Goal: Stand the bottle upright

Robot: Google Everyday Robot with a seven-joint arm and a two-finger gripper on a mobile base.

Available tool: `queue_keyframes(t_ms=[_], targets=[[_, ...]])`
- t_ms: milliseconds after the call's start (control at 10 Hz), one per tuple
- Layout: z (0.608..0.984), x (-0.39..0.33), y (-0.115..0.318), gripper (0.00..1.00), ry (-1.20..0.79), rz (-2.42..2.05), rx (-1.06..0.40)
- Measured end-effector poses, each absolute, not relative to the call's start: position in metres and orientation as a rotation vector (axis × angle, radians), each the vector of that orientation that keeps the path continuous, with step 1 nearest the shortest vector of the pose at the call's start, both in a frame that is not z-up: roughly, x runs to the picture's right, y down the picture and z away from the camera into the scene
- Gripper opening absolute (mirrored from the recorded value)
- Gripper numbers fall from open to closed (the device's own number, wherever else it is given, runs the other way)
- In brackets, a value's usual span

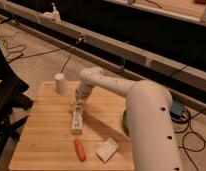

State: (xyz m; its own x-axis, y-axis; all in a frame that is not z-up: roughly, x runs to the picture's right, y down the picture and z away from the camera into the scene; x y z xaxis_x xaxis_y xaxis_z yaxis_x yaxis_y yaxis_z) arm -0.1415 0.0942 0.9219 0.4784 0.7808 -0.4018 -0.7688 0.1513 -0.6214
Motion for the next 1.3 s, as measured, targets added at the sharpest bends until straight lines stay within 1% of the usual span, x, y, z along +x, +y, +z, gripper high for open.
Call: queue_keyframes(t_ms=[100,200,300,500,600,700,1000,1300], targets=[[0.924,-0.143,0.099,0.54,-0.014,1.103,-0.892],[0.926,-0.143,0.101,0.43,-0.015,1.1,-0.898],[0.927,-0.141,0.103,0.35,-0.01,1.095,-0.903],[0.93,-0.144,0.105,0.13,-0.01,1.085,-0.911],[0.931,-0.144,0.105,0.06,-0.01,1.083,-0.912],[0.932,-0.144,0.104,0.0,-0.012,1.081,-0.912],[0.924,-0.145,0.085,0.0,-0.048,1.088,-0.901],[0.898,-0.143,0.035,0.0,-0.143,1.104,-0.853]])
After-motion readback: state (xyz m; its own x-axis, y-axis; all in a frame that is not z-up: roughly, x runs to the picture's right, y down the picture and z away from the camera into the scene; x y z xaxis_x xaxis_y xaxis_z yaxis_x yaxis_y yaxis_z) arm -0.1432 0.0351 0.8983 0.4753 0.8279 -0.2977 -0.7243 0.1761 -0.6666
